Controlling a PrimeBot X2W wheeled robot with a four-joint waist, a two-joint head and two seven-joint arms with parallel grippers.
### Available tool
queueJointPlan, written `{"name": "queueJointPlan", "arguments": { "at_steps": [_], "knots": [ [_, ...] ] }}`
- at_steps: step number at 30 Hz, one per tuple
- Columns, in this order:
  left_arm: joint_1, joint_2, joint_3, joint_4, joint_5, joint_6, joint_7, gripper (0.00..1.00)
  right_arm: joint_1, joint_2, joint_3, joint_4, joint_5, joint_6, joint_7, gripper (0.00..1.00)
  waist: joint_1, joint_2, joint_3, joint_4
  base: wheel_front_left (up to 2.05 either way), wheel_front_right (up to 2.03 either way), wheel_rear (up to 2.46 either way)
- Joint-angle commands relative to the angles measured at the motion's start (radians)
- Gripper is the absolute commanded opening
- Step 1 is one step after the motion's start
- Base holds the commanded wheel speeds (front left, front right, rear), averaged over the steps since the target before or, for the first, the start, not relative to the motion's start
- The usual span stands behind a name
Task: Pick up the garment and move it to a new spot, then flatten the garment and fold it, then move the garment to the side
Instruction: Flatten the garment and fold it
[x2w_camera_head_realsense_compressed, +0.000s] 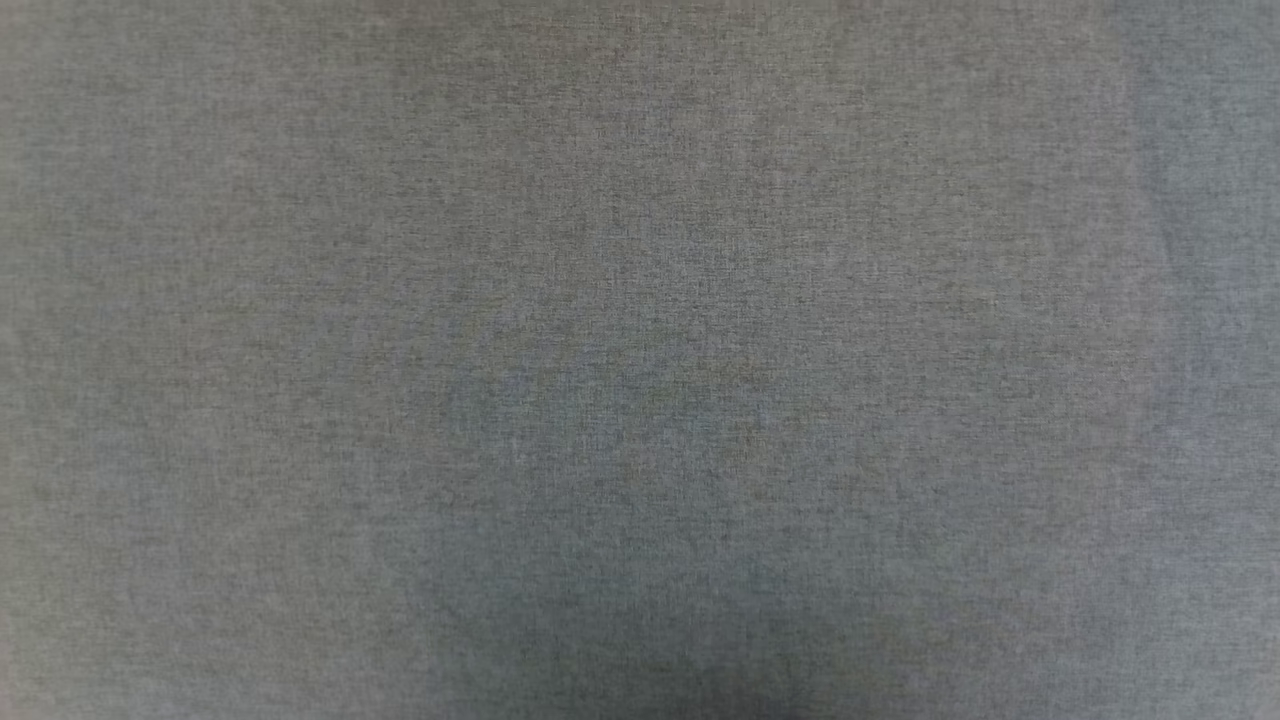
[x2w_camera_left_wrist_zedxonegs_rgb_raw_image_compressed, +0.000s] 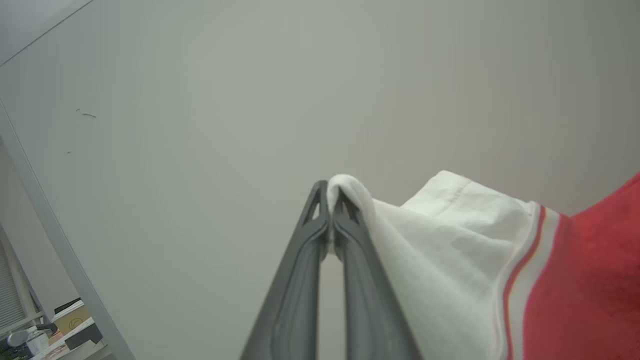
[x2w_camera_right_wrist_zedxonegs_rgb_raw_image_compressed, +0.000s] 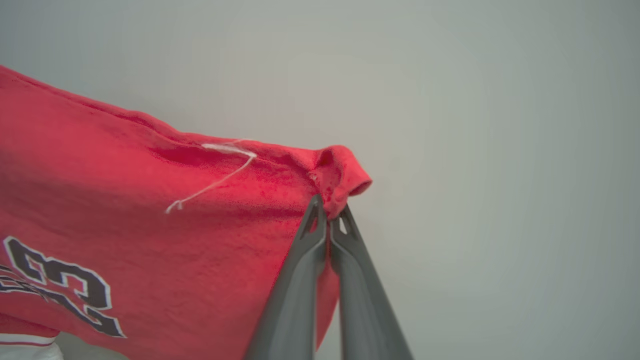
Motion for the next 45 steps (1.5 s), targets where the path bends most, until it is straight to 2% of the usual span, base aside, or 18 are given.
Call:
{"name": "queueJointPlan", "arguments": {
  "at_steps": [1,6,13,19,20,26,32,37,45],
  "knots": [
    [0.011,0.001,-0.003,0.018,-0.014,-0.002,-0.016,0.0,0.017,0.004,0.017,0.013,0.018,-0.001,-0.018,0.0,-0.0001,0.0,0.011,-0.005,0.0,0.0,0.0],
    [0.103,-0.007,-0.01,0.068,-0.05,-0.002,-0.068,0.0,0.102,0.016,0.085,0.051,0.068,-0.001,-0.066,0.0,-0.0001,0.0,0.017,-0.007,0.0,0.0,0.0],
    [0.347,-0.009,-0.011,0.054,-0.094,0.01,-0.109,0.0,0.267,0.025,0.173,0.074,0.129,-0.001,-0.143,0.0,-0.0001,0.0,-0.015,-0.001,0.0,0.0,0.0],
    [0.621,0.02,0.003,-0.061,-0.108,0.063,-0.117,0.0,0.421,-0.005,0.291,0.056,0.177,-0.001,-0.198,0.0,-0.0001,0.0,-0.086,-0.001,0.0,0.0,0.0],
    [0.79,0.032,0.025,-0.151,-0.124,0.1,-0.117,0.0,0.51,-0.025,0.34,0.038,0.212,-0.001,-0.228,0.0,-0.0001,0.0,-0.144,0.002,0.0,0.0,0.0],
    [1.132,0.044,0.041,-0.299,-0.158,0.159,-0.117,0.0,0.706,-0.064,0.41,-0.006,0.279,-0.001,-0.278,0.0,-0.0001,0.0,-0.27,0.012,0.0,0.0,0.0],
    [1.425,0.026,0.005,-0.389,-0.183,0.219,-0.114,0.0,0.911,-0.121,0.438,-0.057,0.333,-0.001,-0.316,0.0,-0.0001,0.0,-0.381,0.033,0.0,0.0,0.0],
    [1.625,0.038,-0.014,-0.443,-0.215,0.26,-0.09,0.0,1.064,-0.16,0.446,-0.096,0.352,-0.001,-0.33,0.0,-0.0001,0.0,-0.448,0.035,0.0,0.0,0.0],
    [1.906,0.035,0.008,-0.514,-0.323,0.328,-0.074,0.0,1.29,-0.175,0.428,-0.133,0.353,-0.001,-0.343,0.0,-0.0001,0.0,-0.541,0.02,0.0,0.0,0.0]
  ]
}}
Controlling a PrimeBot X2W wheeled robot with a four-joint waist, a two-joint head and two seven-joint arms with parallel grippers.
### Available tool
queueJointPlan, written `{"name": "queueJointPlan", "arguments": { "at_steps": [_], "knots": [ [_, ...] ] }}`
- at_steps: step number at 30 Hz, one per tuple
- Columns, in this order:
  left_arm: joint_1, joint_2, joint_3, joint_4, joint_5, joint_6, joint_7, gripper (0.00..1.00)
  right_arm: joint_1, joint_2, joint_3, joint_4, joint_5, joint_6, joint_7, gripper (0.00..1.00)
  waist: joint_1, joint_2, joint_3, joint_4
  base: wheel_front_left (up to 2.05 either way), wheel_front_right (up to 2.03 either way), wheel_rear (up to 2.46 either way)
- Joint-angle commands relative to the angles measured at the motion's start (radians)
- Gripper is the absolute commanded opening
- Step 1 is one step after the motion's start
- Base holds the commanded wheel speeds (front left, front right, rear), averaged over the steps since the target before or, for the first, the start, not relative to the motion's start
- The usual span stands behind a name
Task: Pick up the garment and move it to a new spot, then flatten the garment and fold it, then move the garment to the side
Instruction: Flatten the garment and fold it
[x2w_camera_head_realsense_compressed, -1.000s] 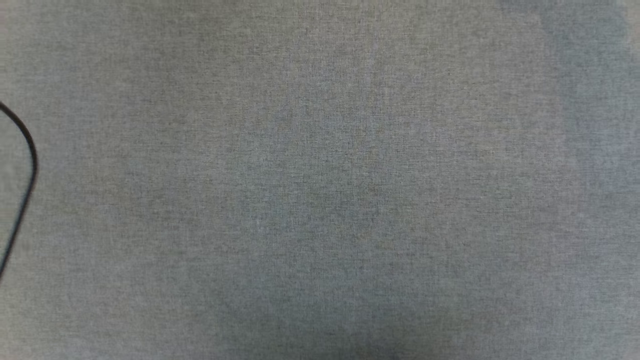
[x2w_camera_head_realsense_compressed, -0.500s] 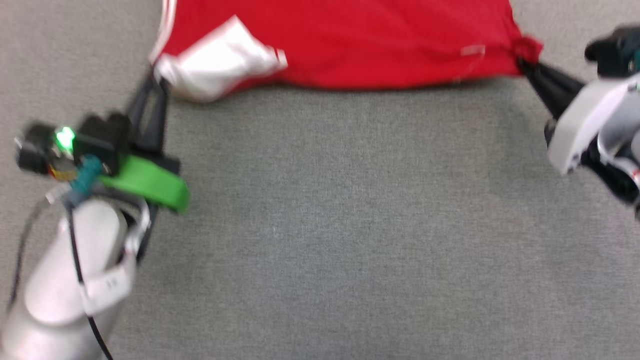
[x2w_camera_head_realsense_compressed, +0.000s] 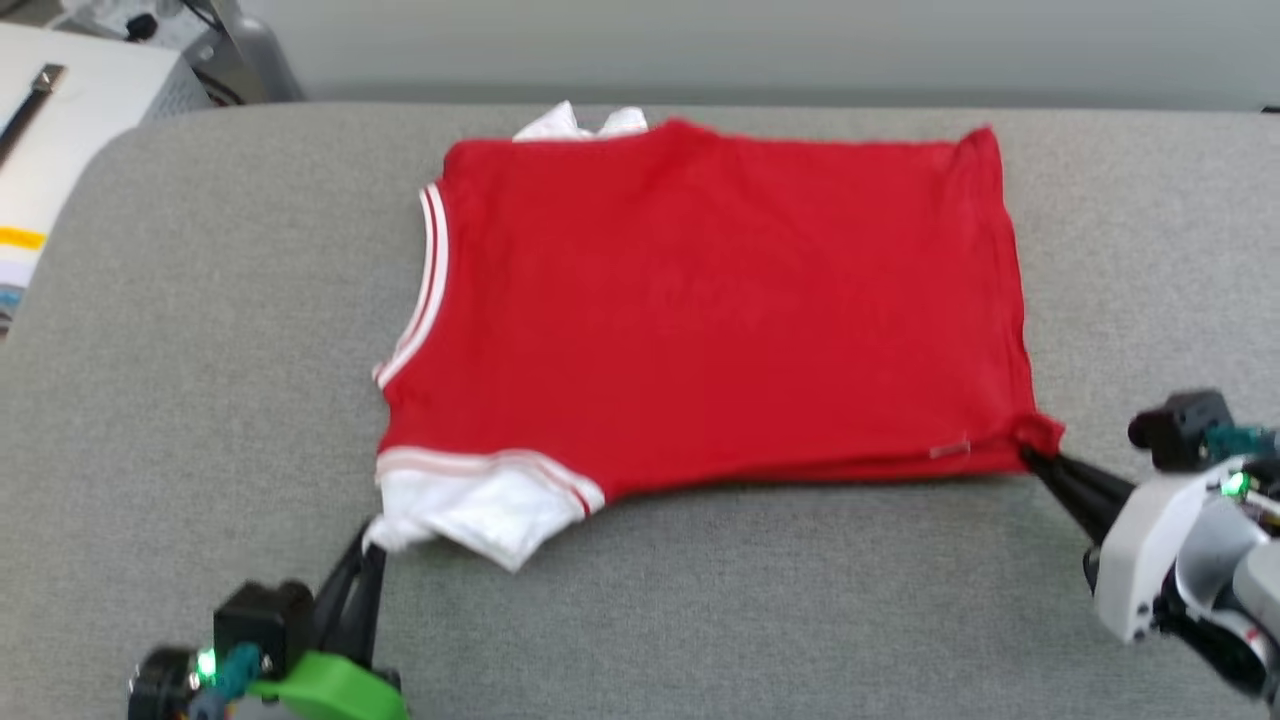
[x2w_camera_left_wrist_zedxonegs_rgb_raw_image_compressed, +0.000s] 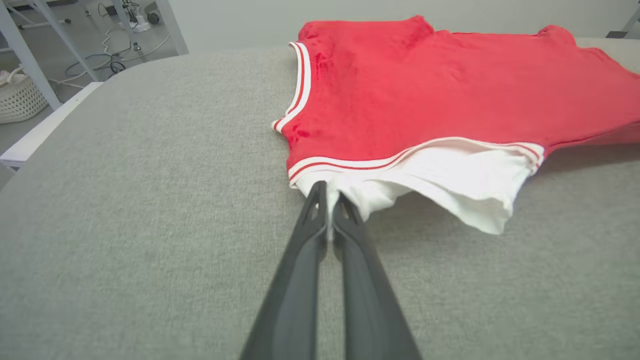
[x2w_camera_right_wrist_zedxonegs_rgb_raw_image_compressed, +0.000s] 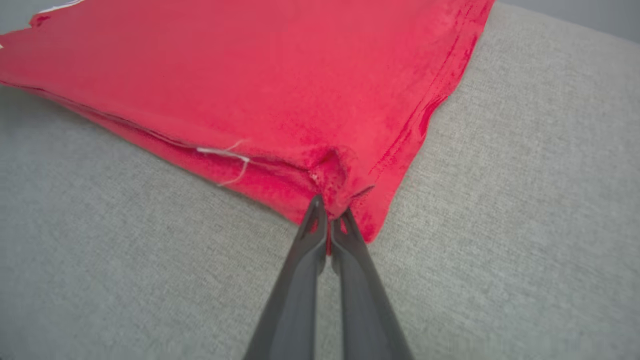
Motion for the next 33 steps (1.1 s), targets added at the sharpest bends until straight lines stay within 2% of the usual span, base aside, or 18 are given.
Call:
{"name": "queueJointPlan", "arguments": {
  "at_steps": [1,8,16,20,26,33],
  "knots": [
    [0.05,-0.006,0.001,-0.016,-0.02,0.01,0.008,0.0,0.045,-0.008,-0.009,-0.007,0.005,-0.001,-0.005,0.0,0.0002,0.0,-0.066,-0.002,0.0,0.0,0.0],
    [0.204,-0.002,-0.039,-0.067,-0.066,0.025,0.067,0.0,0.242,-0.034,-0.076,-0.048,0.021,-0.001,0.005,0.0,0.0002,0.0,-0.123,0.015,0.0,0.0,0.0],
    [0.261,0.007,-0.074,-0.087,-0.083,0.02,0.107,0.0,0.456,-0.057,-0.192,-0.149,0.01,-0.001,0.042,0.0,0.0002,0.0,-0.134,0.025,0.0,0.0,0.0],
    [0.23,0.007,-0.068,-0.08,-0.065,0.024,0.091,0.0,0.501,-0.034,-0.276,-0.185,-0.02,-0.001,0.063,0.0,0.0002,0.0,-0.127,0.014,0.0,0.0,0.0],
    [0.123,0.02,-0.066,-0.066,-0.038,-0.011,0.086,0.0,0.506,0.031,-0.379,-0.227,-0.044,-0.001,0.106,0.0,0.0002,0.0,-0.116,-0.006,0.0,0.0,0.0],
    [-0.041,0.04,-0.046,-0.034,-0.027,-0.068,0.098,0.0,0.454,0.079,-0.436,-0.267,-0.083,-0.001,0.158,0.0,0.0002,0.0,-0.077,-0.036,0.0,0.0,0.0]
  ]
}}
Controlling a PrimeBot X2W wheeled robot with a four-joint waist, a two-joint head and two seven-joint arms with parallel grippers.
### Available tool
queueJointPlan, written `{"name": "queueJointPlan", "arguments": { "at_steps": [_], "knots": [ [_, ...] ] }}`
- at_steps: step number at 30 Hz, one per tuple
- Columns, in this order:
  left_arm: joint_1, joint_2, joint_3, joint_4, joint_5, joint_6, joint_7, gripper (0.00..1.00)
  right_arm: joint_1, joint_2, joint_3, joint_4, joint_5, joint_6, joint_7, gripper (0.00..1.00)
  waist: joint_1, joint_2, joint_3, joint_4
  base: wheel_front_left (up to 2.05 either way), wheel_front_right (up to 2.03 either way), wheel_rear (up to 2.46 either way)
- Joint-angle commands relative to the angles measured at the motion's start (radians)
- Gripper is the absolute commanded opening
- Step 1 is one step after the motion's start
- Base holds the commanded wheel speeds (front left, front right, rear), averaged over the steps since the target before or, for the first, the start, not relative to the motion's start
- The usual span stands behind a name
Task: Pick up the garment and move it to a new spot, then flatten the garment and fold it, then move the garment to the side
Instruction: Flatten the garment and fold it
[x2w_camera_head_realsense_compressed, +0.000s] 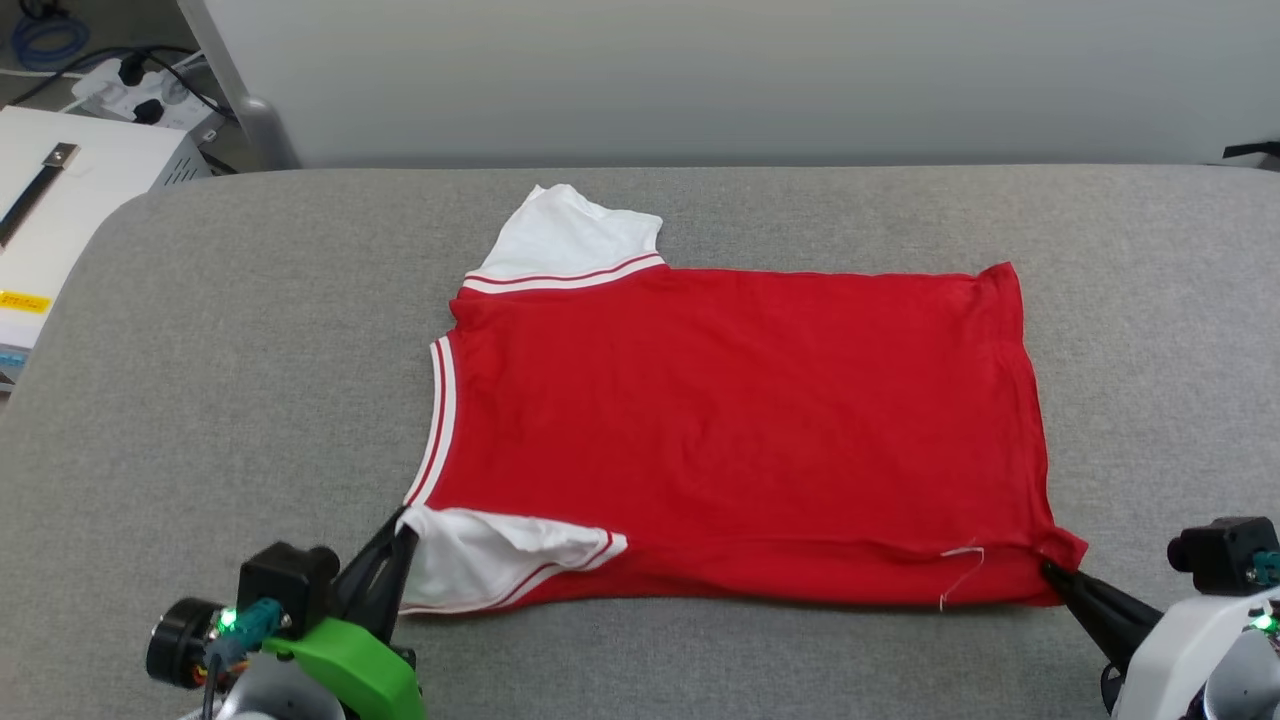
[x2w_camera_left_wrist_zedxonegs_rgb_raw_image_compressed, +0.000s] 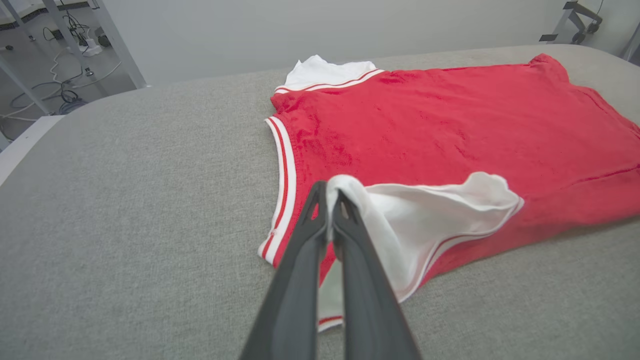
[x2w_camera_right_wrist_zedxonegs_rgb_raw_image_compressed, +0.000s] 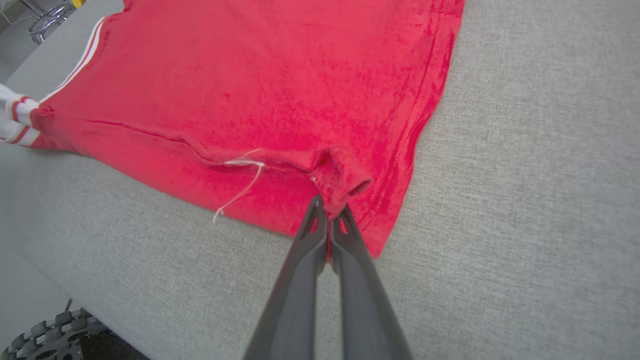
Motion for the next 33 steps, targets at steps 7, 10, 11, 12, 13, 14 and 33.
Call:
{"name": "queueJointPlan", "arguments": {
  "at_steps": [7,10,11,12,13,14,33],
  "knots": [
    [-0.215,0.03,-0.004,0.1,0.037,-0.09,0.023,0.0,-0.119,0.032,-0.021,-0.011,-0.01,-0.001,0.039,0.0,0.0001,-0.0001,0.098,-0.045,0.0,0.0,0.0],
    [-0.299,0.028,-0.015,0.163,0.055,-0.122,0.032,0.0,-0.178,0.044,-0.012,0.0,-0.01,-0.001,0.051,0.0,0.0001,-0.0001,0.14,-0.058,0.0,0.0,0.0],
    [-0.321,0.026,-0.017,0.184,0.06,-0.13,0.03,0.0,-0.195,0.047,-0.008,0.006,-0.01,-0.001,0.055,0.0,0.0001,-0.0001,0.152,-0.063,0.0,0.0,0.0],
    [-0.346,0.019,-0.022,0.211,0.06,-0.144,0.03,0.0,-0.215,0.051,-0.004,0.016,-0.008,-0.001,0.058,0.0,0.0001,-0.0001,0.165,-0.066,0.0,0.0,0.0],
    [-0.364,0.013,-0.025,0.234,0.059,-0.154,0.031,0.0,-0.231,0.053,0.0,0.024,-0.006,-0.001,0.06,0.0,0.0001,-0.0001,0.178,-0.069,0.0,0.0,0.0],
    [-0.387,0.009,-0.029,0.265,0.063,-0.164,0.026,0.0,-0.253,0.056,0.003,0.037,-0.003,-0.001,0.061,0.0,0.0001,-0.0001,0.191,-0.072,0.0,0.0,0.0],
    [-0.541,-0.097,-0.093,0.69,0.059,-0.242,-0.094,1.0,-0.416,0.089,0.124,0.246,0.047,-0.001,0.009,0.55,0.0001,-0.0001,0.251,-0.062,0.0,0.0,0.0]
  ]
}}
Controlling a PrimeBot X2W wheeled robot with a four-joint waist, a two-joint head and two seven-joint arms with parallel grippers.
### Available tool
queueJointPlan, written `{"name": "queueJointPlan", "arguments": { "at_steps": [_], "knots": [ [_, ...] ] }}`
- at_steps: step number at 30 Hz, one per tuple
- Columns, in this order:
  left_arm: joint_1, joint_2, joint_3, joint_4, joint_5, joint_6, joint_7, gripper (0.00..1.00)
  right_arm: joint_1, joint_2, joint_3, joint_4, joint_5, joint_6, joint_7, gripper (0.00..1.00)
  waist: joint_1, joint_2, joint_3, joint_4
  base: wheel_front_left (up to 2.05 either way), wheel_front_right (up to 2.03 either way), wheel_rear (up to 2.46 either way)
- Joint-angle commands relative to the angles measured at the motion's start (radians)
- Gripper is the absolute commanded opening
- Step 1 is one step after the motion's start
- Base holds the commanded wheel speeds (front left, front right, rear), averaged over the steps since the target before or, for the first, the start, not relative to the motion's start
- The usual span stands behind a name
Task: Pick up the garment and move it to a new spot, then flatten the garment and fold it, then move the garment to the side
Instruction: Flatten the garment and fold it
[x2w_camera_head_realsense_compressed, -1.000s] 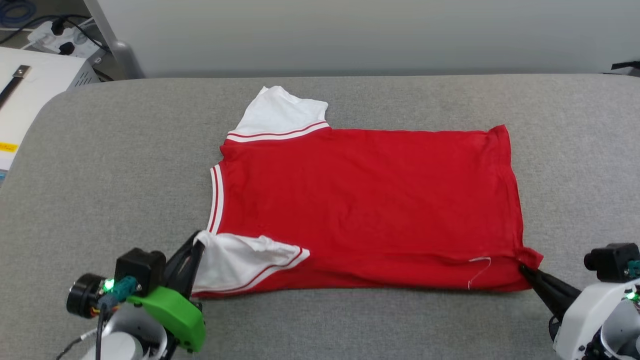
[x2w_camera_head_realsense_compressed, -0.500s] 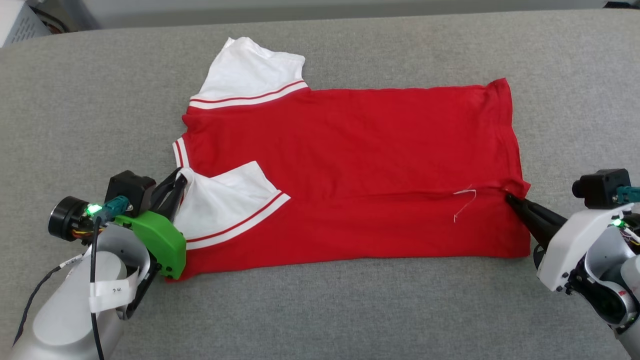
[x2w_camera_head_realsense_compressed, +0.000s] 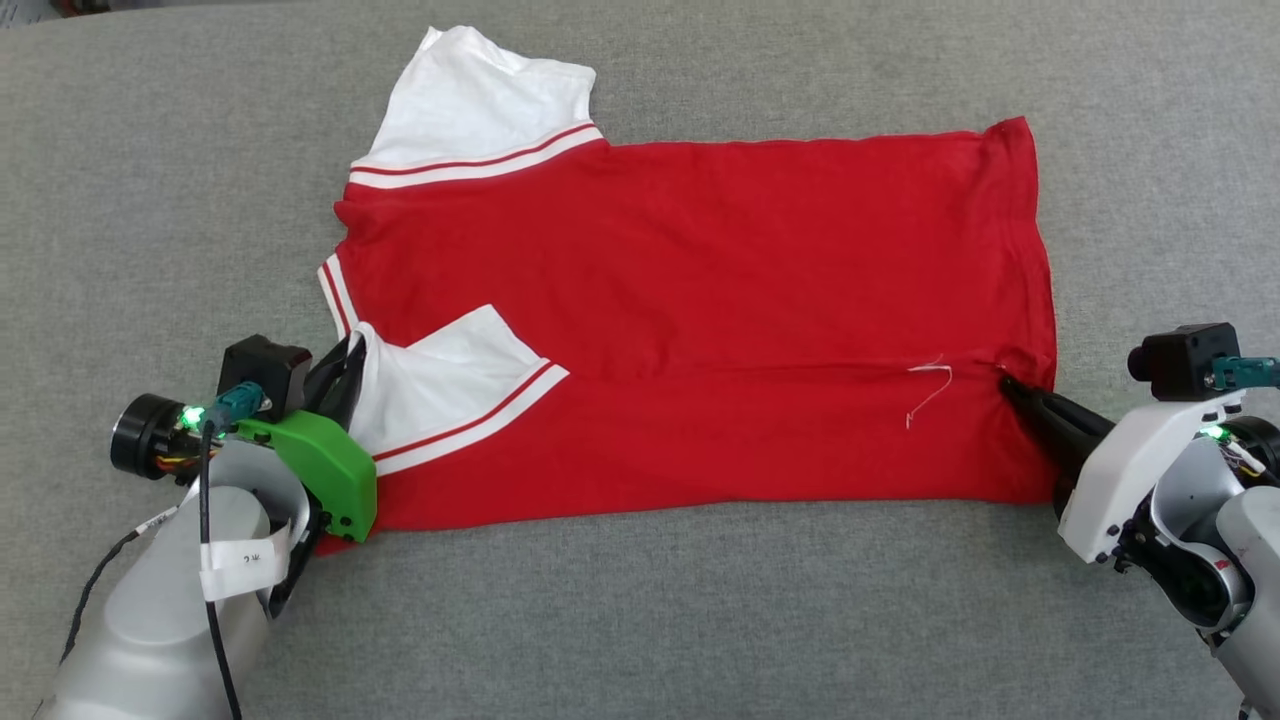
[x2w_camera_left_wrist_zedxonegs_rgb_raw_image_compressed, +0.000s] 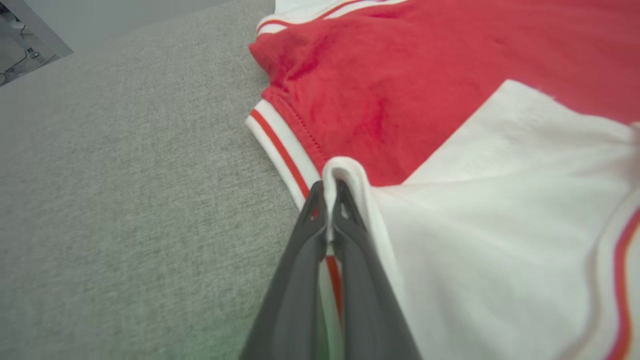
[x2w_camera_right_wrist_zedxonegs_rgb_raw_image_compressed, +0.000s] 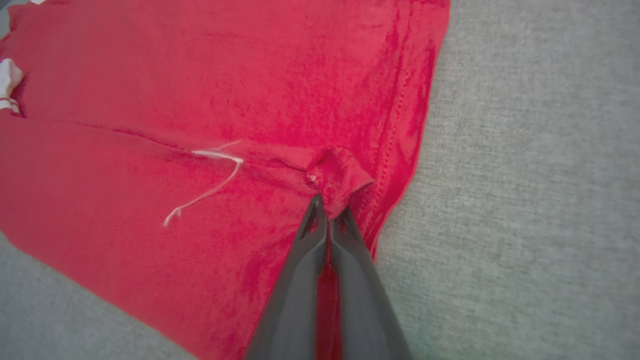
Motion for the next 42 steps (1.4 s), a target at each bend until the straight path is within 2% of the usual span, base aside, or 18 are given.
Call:
{"name": "queueJointPlan", "arguments": {
  "at_steps": [1,8,12,15,19,20,21,24,28,32,42],
  "knots": [
    [-0.005,-0.013,-0.015,0.022,-0.004,-0.008,0.002,1.0,0.007,-0.002,-0.003,0.011,0.01,-0.001,-0.014,1.0,-0.0001,0.0,-0.025,0.018,0.0,0.0,0.0],
    [-0.03,0.02,-0.017,-0.001,-0.016,-0.016,-0.01,1.0,0.09,-0.044,-0.073,-0.042,-0.009,-0.001,-0.083,1.0,-0.0001,0.0,-0.097,0.06,0.0,0.0,0.0],
    [-0.043,0.06,-0.024,-0.062,-0.031,-0.019,0.033,1.0,0.15,-0.063,-0.127,-0.097,-0.039,-0.001,-0.083,1.0,-0.0001,0.0,-0.131,0.075,0.0,0.0,0.0],
    [-0.058,0.083,-0.038,-0.126,-0.066,-0.021,0.109,1.0,0.186,-0.064,-0.178,-0.142,-0.066,-0.001,-0.065,1.0,-0.0001,0.0,-0.147,0.082,0.0,0.0,0.0],
    [-0.083,0.111,-0.098,-0.222,-0.164,-0.023,0.297,1.0,0.222,-0.052,-0.232,-0.197,-0.106,-0.001,-0.024,1.0,-0.0001,0.0,-0.157,0.09,0.0,0.0,0.0],
    [-0.09,0.12,-0.117,-0.242,-0.207,-0.023,0.372,1.0,0.23,-0.047,-0.245,-0.209,-0.117,-0.001,-0.012,1.0,-0.0001,0.0,-0.159,0.093,0.0,0.0,0.0],
    [-0.116,0.15,-0.164,-0.287,-0.287,-0.023,0.553,1.0,0.248,-0.032,-0.272,-0.237,-0.14,-0.001,0.02,1.0,-0.0001,0.0,-0.161,0.096,0.0,0.0,0.0],
    [-0.132,0.166,-0.197,-0.315,-0.364,-0.023,0.702,1.0,0.256,-0.016,-0.292,-0.263,-0.159,-0.001,0.054,1.0,-0.0001,0.0,-0.158,0.093,0.0,0.0,0.0],
    [-0.135,0.184,-0.238,-0.326,-0.433,-0.023,0.849,1.0,0.255,0.004,-0.306,-0.285,-0.172,-0.001,0.089,1.0,-0.0001,0.0,-0.15,0.082,0.0,0.0,0.0],
    [-0.131,0.185,-0.257,-0.298,-0.46,-0.023,0.906,1.0,0.248,0.021,-0.306,-0.298,-0.18,-0.001,0.114,1.0,-0.0001,0.0,-0.133,0.067,0.0,0.0,0.0],
    [-0.08,0.181,-0.335,-0.213,-0.469,-0.023,0.933,1.0,0.224,0.042,-0.293,-0.301,-0.186,-0.001,0.131,1.0,-0.0001,0.0,-0.094,0.039,0.0,0.0,0.0]
  ]
}}
